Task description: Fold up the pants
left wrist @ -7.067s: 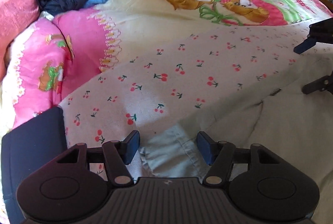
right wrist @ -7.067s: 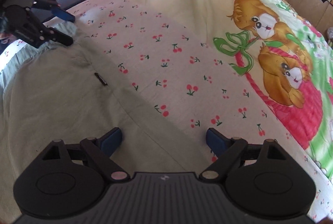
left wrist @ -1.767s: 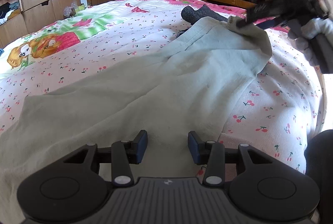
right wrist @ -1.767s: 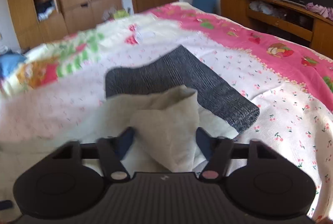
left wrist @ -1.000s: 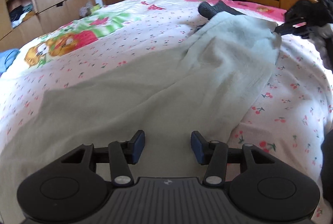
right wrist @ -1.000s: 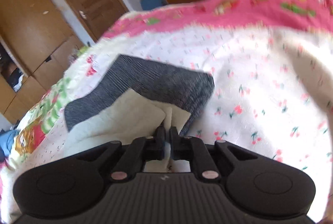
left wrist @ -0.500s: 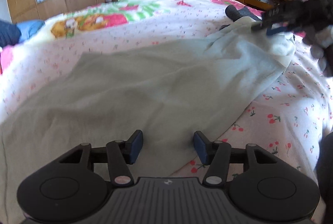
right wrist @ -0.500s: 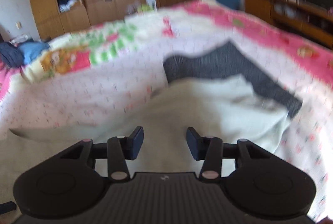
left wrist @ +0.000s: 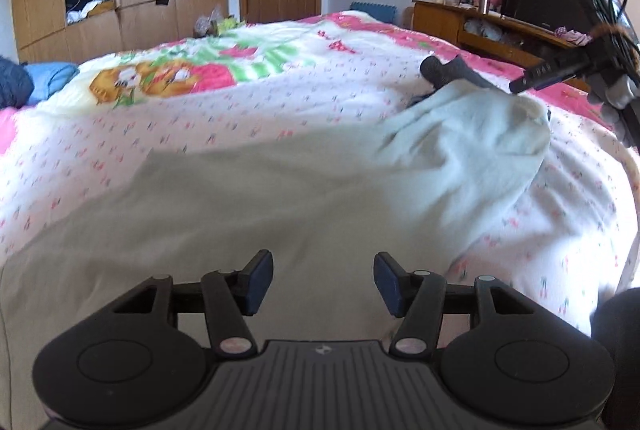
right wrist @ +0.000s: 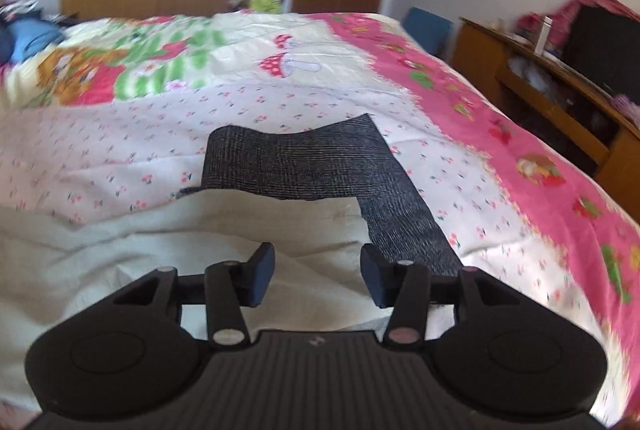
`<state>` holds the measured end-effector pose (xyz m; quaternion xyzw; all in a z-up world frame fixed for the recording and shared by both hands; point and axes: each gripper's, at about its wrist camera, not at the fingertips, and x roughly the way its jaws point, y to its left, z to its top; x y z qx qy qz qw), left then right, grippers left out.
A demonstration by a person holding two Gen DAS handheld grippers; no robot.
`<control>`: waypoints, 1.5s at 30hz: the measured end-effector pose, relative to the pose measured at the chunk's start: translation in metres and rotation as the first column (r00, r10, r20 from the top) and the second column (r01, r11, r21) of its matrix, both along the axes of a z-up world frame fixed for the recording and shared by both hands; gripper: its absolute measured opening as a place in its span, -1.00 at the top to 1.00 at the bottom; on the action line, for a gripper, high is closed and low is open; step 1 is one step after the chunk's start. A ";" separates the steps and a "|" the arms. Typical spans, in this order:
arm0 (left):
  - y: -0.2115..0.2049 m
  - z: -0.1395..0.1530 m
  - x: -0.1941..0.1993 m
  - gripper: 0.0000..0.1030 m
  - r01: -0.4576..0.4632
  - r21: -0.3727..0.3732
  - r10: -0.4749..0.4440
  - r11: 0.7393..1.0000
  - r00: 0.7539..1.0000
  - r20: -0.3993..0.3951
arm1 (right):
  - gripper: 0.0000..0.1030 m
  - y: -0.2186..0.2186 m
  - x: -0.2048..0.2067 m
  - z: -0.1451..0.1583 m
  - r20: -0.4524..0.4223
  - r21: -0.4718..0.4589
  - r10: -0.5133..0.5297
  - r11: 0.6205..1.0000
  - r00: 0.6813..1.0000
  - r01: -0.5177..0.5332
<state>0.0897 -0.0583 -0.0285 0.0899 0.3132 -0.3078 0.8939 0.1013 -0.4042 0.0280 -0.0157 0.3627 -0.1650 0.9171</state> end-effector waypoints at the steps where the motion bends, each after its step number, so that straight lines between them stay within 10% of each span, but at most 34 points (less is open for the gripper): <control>1: -0.005 0.002 0.003 -0.33 0.009 0.002 -0.009 1.000 1.000 0.001 | 0.04 -0.003 0.006 -0.001 -0.014 0.002 0.049 0.999 0.999 -0.049; 11: -0.064 0.003 0.015 -0.33 0.116 0.064 -0.118 0.991 0.993 0.021 | -0.15 -0.047 0.001 -0.029 -0.056 0.148 0.183 0.974 0.982 -0.173; 20: -0.092 0.004 0.007 -0.33 0.191 0.110 -0.192 0.975 0.981 0.005 | -0.15 -0.093 -0.009 -0.008 0.162 0.333 0.194 0.912 0.967 -0.239; 29: -0.114 0.006 0.011 -0.33 0.211 0.111 -0.214 0.971 0.977 0.018 | -0.10 -0.101 0.011 -0.035 0.013 0.335 0.254 0.910 0.967 -0.244; 31: -0.116 0.004 0.012 -0.33 0.208 0.113 -0.211 0.972 0.977 0.014 | 0.09 -0.101 0.009 -0.035 0.007 0.359 0.228 0.908 0.974 -0.215; 33: -0.117 0.003 0.013 -0.33 0.204 0.116 -0.207 0.972 0.978 0.013 | 0.87 -0.100 0.009 -0.034 -0.012 0.355 0.195 0.918 0.981 -0.178; 45: -0.114 0.008 0.018 -0.33 0.184 0.097 -0.191 0.978 0.980 0.061 | 0.90 -0.109 0.000 0.025 0.255 0.298 0.026 0.949 0.967 -0.104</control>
